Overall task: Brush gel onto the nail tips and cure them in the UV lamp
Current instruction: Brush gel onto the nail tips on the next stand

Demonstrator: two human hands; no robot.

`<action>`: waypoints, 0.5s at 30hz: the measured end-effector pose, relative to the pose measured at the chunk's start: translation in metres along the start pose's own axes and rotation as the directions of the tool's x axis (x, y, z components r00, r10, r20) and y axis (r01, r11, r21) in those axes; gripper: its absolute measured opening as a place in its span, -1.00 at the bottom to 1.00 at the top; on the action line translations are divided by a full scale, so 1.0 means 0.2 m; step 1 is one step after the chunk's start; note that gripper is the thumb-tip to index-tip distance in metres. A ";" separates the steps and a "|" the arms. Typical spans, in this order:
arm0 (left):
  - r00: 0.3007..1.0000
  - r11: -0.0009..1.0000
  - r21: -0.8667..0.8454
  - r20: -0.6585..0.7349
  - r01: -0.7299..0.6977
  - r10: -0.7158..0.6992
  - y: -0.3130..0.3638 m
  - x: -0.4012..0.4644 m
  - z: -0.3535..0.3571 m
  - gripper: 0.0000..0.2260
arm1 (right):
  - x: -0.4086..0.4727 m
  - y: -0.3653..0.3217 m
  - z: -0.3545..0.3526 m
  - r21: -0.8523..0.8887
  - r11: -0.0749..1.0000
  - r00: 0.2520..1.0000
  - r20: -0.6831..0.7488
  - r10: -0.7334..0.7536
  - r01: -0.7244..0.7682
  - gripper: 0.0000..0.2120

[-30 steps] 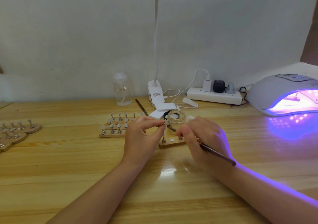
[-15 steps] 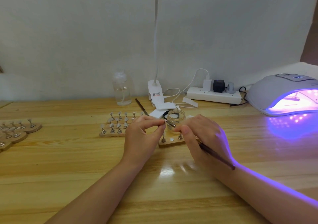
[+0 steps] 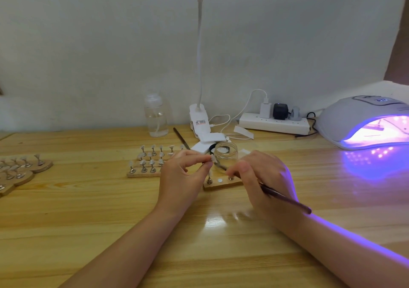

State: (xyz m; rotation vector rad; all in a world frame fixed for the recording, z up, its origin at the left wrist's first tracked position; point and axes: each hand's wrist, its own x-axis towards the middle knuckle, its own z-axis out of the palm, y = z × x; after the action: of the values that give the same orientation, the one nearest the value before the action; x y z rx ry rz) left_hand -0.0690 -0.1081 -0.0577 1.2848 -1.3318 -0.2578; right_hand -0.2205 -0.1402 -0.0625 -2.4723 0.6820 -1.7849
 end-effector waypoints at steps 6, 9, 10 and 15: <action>1.000 1.000 -0.001 0.008 -0.022 0.022 0.00 0.00 0.00 -0.78 | 0.00 0.00 0.01 0.036 0.998 0.998 0.030 0.053 -0.054 -0.61; 1.000 1.000 -0.007 0.007 -0.026 0.026 -0.01 0.00 0.00 -0.76 | 0.00 0.00 0.00 0.091 0.994 0.999 0.006 0.054 -0.054 -0.60; 0.999 0.999 -0.007 0.008 -0.031 0.031 -0.01 0.00 0.00 -0.76 | 0.00 -0.01 0.00 0.092 0.994 0.998 -0.001 0.056 -0.056 -0.61; 0.999 0.999 -0.006 0.006 -0.041 0.041 -0.01 0.00 0.00 -0.75 | 0.01 -0.01 0.00 0.069 0.992 0.994 0.034 0.106 -0.108 -0.64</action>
State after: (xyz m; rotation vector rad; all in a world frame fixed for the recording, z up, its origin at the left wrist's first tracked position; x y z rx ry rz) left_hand -0.0682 -0.1096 -0.0591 1.2513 -1.3601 -0.2378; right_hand -0.2182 -0.1385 -0.0604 -2.3650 0.7217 -1.7009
